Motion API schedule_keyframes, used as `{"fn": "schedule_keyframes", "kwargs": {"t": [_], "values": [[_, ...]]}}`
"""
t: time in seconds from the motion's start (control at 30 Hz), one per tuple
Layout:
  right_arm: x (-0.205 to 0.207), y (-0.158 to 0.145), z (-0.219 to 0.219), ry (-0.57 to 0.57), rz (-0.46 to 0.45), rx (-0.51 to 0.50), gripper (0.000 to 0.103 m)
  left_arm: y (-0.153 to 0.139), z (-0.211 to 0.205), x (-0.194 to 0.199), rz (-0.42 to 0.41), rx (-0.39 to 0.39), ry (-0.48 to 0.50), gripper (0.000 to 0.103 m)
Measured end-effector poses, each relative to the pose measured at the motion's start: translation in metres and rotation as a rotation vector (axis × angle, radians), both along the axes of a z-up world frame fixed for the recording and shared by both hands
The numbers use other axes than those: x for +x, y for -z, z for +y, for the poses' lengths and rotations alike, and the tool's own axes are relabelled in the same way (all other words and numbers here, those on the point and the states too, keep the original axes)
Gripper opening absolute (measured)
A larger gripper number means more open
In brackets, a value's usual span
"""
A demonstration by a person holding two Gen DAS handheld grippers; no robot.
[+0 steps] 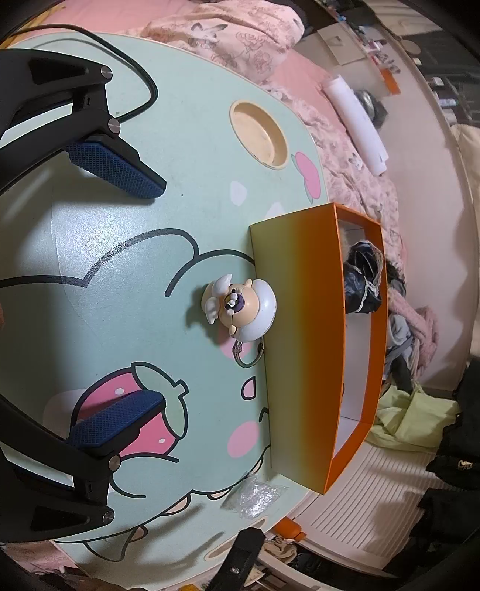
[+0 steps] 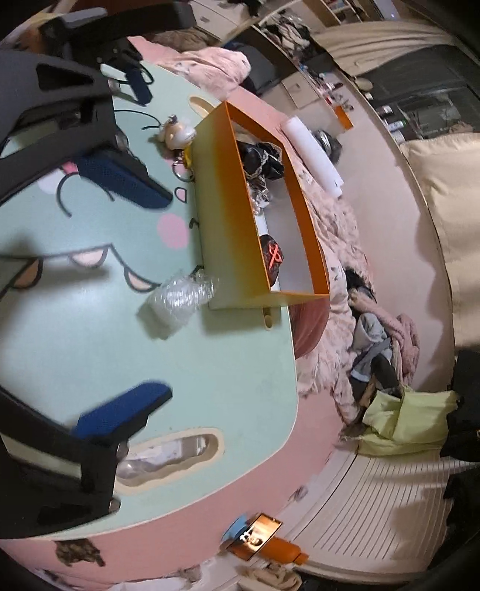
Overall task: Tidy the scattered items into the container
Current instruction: 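Move the right gripper over the clear plastic bag and grasp it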
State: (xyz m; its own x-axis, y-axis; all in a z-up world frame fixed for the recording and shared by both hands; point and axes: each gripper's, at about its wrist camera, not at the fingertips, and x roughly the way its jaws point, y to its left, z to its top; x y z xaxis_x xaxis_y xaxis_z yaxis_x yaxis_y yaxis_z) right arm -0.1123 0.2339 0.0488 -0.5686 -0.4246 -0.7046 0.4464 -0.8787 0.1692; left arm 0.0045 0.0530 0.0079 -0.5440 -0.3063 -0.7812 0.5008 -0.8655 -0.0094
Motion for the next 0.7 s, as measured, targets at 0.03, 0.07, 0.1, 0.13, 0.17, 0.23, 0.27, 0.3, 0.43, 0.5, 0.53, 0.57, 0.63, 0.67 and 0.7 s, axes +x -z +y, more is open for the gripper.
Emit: {"fn": "schedule_keyframes", "kwargs": {"t": [0.03, 0.07, 0.1, 0.13, 0.17, 0.23, 0.27, 0.3, 0.43, 0.5, 0.53, 0.57, 0.63, 0.67, 0.7], "values": [[-0.001, 0.000, 0.000, -0.007, 0.007, 0.011, 0.080, 0.000, 0.000, 0.000, 0.000, 0.000, 0.000, 0.103], [-0.002, 0.000, -0.001, -0.007, 0.018, 0.023, 0.080, 0.000, 0.000, 0.000, 0.000, 0.000, 0.000, 0.103], [-0.004, -0.001, -0.003, -0.008, 0.028, 0.032, 0.080, 0.000, 0.000, 0.000, 0.000, 0.000, 0.000, 0.103], [-0.006, -0.001, -0.005, -0.013, 0.030, 0.036, 0.080, 0.000, 0.000, 0.000, 0.000, 0.000, 0.000, 0.103], [-0.010, 0.000, -0.010, -0.022, 0.021, 0.043, 0.080, 0.000, 0.000, 0.000, 0.000, 0.000, 0.000, 0.103], [-0.021, 0.002, -0.017, -0.035, 0.003, 0.060, 0.080, 0.000, 0.000, 0.000, 0.000, 0.000, 0.000, 0.103], [-0.025, 0.003, -0.023, -0.039, 0.000, 0.067, 0.080, 0.000, 0.000, 0.000, 0.000, 0.000, 0.000, 0.103], [-0.029, 0.005, -0.026, -0.040, -0.004, 0.079, 0.080, 0.000, 0.000, 0.000, 0.000, 0.000, 0.000, 0.103], [-0.046, 0.017, -0.039, -0.023, -0.066, 0.117, 0.080, 0.000, 0.000, 0.000, 0.000, 0.000, 0.000, 0.103], [-0.052, 0.025, -0.042, 0.008, -0.091, 0.133, 0.078, 0.000, 0.000, 0.000, 0.000, 0.000, 0.000, 0.103], [-0.053, 0.028, -0.043, 0.023, -0.100, 0.148, 0.059, 0.000, 0.000, 0.000, -0.001, -0.001, 0.000, 0.103], [-0.052, 0.028, -0.044, 0.039, -0.087, 0.175, 0.044, 0.000, 0.000, 0.000, 0.000, -0.001, 0.000, 0.103], [-0.048, 0.027, -0.044, 0.053, -0.068, 0.220, 0.034, 0.000, 0.000, 0.000, 0.000, 0.001, -0.001, 0.103], [-0.045, 0.026, -0.042, 0.046, -0.077, 0.208, 0.034, 0.000, 0.000, 0.000, 0.000, 0.000, 0.000, 0.103], [-0.042, 0.024, -0.039, 0.043, -0.084, 0.190, 0.034, 0.000, 0.000, 0.000, 0.000, 0.000, 0.000, 0.103]]}}
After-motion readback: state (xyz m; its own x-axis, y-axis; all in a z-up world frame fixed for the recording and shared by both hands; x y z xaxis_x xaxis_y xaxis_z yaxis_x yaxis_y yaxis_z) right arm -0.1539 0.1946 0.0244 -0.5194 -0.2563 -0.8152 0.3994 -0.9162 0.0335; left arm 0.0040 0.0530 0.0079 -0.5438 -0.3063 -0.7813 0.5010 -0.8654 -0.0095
